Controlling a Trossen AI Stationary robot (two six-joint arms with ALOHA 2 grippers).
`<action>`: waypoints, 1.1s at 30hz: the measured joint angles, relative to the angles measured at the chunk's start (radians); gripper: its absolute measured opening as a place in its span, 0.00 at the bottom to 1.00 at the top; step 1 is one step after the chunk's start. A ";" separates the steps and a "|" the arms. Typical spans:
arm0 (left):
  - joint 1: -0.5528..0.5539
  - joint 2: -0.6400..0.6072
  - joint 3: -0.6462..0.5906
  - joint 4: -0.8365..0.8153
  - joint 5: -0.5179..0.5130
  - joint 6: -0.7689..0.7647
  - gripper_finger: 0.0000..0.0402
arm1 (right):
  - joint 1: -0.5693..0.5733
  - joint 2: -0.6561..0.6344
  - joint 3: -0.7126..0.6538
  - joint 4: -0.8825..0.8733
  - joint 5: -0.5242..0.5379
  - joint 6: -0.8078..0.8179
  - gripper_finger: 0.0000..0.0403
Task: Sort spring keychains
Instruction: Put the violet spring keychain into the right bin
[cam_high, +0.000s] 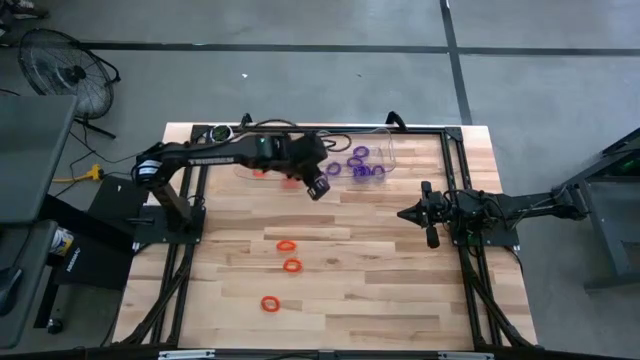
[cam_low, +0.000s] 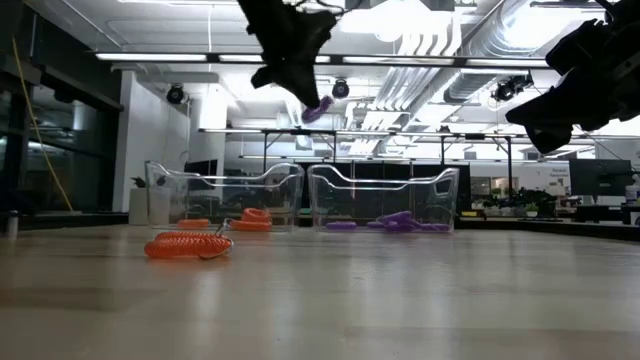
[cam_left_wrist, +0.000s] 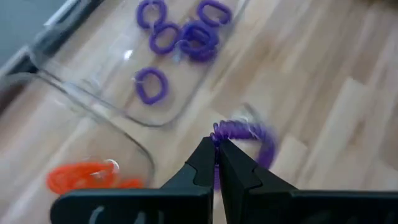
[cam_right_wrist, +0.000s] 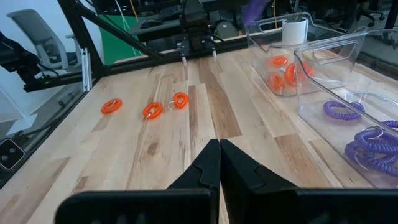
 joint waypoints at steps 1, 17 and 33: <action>0.011 0.015 0.012 0.013 0.000 0.024 0.00 | 0.000 0.000 0.000 0.000 0.000 0.000 0.00; 0.118 0.215 0.206 0.065 -0.057 0.267 0.00 | 0.000 0.000 0.000 0.000 0.000 0.000 0.00; 0.163 0.440 0.475 -0.055 -0.045 0.139 0.08 | 0.000 0.000 0.000 0.000 0.000 0.000 0.00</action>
